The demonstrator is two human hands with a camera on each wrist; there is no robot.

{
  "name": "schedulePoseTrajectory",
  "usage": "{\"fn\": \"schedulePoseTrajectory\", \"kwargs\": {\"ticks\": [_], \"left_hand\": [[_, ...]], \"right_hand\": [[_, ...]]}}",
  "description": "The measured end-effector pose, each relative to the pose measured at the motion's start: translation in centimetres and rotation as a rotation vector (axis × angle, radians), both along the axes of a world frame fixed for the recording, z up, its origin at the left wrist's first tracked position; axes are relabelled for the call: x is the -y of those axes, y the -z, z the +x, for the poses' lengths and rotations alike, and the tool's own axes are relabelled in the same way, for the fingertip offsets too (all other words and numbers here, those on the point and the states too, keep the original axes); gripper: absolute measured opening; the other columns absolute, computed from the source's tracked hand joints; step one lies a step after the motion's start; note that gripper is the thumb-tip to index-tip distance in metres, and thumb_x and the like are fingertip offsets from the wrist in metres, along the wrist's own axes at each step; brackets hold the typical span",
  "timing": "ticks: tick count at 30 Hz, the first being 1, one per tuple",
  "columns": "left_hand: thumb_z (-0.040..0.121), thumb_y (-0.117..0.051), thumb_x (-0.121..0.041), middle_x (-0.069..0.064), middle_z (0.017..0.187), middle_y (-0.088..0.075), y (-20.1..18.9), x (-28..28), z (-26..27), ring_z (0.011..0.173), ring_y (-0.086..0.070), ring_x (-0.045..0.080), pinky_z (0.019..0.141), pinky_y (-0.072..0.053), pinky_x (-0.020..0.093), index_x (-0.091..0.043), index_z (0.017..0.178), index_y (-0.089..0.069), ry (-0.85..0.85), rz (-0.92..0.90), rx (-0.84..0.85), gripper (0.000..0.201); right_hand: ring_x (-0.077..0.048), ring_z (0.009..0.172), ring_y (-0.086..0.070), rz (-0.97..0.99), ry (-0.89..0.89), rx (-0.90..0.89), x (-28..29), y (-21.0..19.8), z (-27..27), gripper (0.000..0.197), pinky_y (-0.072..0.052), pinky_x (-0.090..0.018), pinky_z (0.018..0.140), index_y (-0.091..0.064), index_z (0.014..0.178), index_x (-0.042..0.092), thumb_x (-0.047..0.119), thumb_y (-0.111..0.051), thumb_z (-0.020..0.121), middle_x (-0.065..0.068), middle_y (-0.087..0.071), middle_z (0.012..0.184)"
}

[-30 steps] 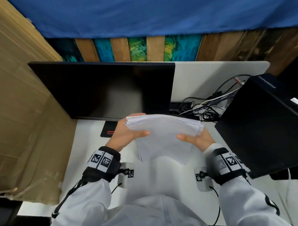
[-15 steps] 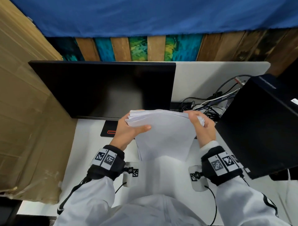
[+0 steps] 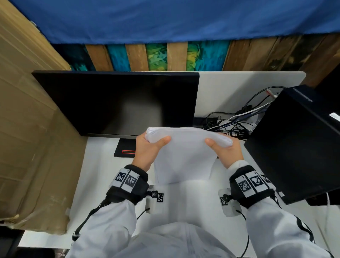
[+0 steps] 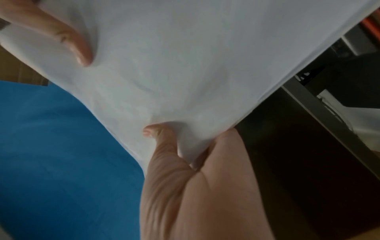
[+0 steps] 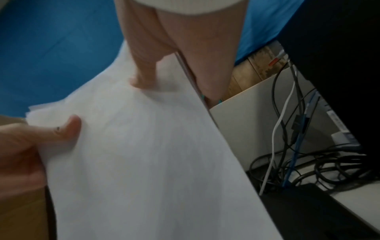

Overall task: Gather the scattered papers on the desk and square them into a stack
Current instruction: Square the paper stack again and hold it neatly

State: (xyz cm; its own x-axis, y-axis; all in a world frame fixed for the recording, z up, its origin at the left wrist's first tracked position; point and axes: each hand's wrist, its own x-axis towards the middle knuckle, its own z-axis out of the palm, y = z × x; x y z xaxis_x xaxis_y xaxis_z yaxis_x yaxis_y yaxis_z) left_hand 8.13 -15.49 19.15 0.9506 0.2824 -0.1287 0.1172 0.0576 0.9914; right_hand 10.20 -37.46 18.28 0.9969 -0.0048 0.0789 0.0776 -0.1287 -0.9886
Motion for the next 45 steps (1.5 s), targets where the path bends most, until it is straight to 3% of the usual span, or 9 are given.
{"fn": "schedulePoseTrajectory", "kwargs": {"ticks": [4, 7, 12, 21, 25, 30, 34, 40, 45], "left_hand": [[0.071, -0.078, -0.008, 0.001, 0.094, -0.072, -2.5, 0.1, 0.2, 0.079, -0.07, 0.007, 0.072, -0.054, 0.024, -0.009, 0.101, -0.068, -0.017, -0.015, 0.106, 0.032], [0.064, -0.083, -0.01, -0.003, 0.103, -0.067, -3.5, -0.8, 0.1, 0.089, -0.066, 0.005, 0.072, -0.053, 0.014, -0.022, 0.119, -0.057, -0.019, 0.073, 0.222, 0.062], [0.061, -0.084, -0.004, 0.002, 0.119, -0.061, -0.6, -1.0, -0.9, 0.105, -0.064, 0.02, 0.081, -0.056, 0.03, -0.029, 0.135, -0.04, 0.021, 0.003, 0.051, 0.09], [0.074, -0.04, 0.017, -0.001, 0.108, -0.062, -0.8, 0.1, 0.3, 0.095, -0.06, 0.012, 0.079, -0.052, 0.021, -0.02, 0.127, -0.043, -0.045, 0.033, 0.204, 0.064], [0.079, -0.039, 0.015, -0.001, 0.112, -0.057, -0.4, 0.1, 0.8, 0.095, -0.057, 0.013, 0.08, -0.048, 0.021, -0.019, 0.13, -0.039, -0.068, -0.045, 0.205, 0.061], [0.088, -0.038, 0.005, -0.004, 0.097, -0.049, 0.4, 0.1, 1.1, 0.085, -0.053, 0.008, 0.067, -0.047, 0.008, -0.019, 0.12, -0.04, -0.066, 0.048, 0.183, 0.041], [0.088, -0.044, 0.001, 0.004, 0.096, -0.058, 0.6, -0.5, 1.3, 0.086, -0.057, 0.014, 0.063, -0.046, 0.006, -0.011, 0.104, -0.05, -0.072, 0.143, 0.212, 0.021], [0.067, -0.05, 0.004, 0.002, 0.102, -0.06, 1.1, -0.9, 1.8, 0.09, -0.058, 0.013, 0.066, -0.051, 0.011, -0.019, 0.115, -0.052, 0.036, 0.037, 0.101, 0.053], [0.075, -0.041, 0.017, 0.0, 0.097, -0.062, 0.5, -0.4, 2.2, 0.086, -0.059, 0.009, 0.062, -0.049, 0.007, -0.009, 0.113, -0.056, -0.039, 0.031, 0.128, 0.049]], "right_hand": [[0.011, 0.063, -0.064, 0.089, 0.018, 0.047, -0.1, -2.0, 0.8, 0.022, -0.051, -0.012, 0.065, -0.066, 0.103, 0.005, 0.001, -0.063, 0.082, 0.022, -0.071, 0.064], [0.008, 0.069, -0.065, 0.088, -0.066, 0.163, 0.8, -3.7, 0.5, 0.021, -0.05, -0.009, 0.067, -0.068, 0.091, 0.014, -0.003, -0.065, 0.079, 0.024, -0.072, 0.07], [0.001, 0.09, -0.067, 0.009, -0.241, -0.007, 1.1, -1.0, -0.2, 0.045, -0.051, -0.014, 0.081, -0.065, 0.107, 0.02, -0.005, -0.073, 0.07, 0.009, -0.072, 0.095], [0.012, 0.076, -0.062, -0.03, -0.16, 0.03, 0.3, -0.8, 0.4, 0.036, -0.048, -0.005, 0.07, -0.066, 0.101, 0.013, -0.007, -0.071, 0.071, 0.017, -0.07, 0.084], [0.014, 0.076, -0.063, 0.023, -0.138, 0.009, 0.4, -0.4, 0.4, 0.042, -0.048, -0.003, 0.071, -0.063, 0.105, 0.013, -0.009, -0.071, 0.07, 0.009, -0.066, 0.093], [0.011, 0.066, -0.063, -0.026, -0.05, -0.031, 0.2, 0.0, 0.7, 0.025, -0.048, -0.008, 0.067, -0.067, 0.097, 0.007, -0.003, -0.069, 0.075, 0.019, -0.071, 0.067], [0.012, 0.076, -0.062, -0.083, -0.02, 0.019, 0.7, -0.3, 1.0, 0.031, -0.048, -0.011, 0.075, -0.066, 0.101, 0.019, 0.002, -0.069, 0.077, 0.011, -0.067, 0.091], [0.018, 0.07, -0.061, -0.07, -0.088, -0.077, 0.4, -0.1, 1.3, 0.036, -0.047, -0.002, 0.068, -0.062, 0.111, 0.003, -0.003, -0.068, 0.076, -0.001, -0.065, 0.096], [0.006, 0.081, -0.064, -0.034, -0.181, -0.106, 0.5, -0.7, 1.3, 0.045, -0.051, -0.011, 0.078, -0.063, 0.111, 0.026, 0.001, -0.072, 0.074, 0.008, -0.068, 0.095]]}}
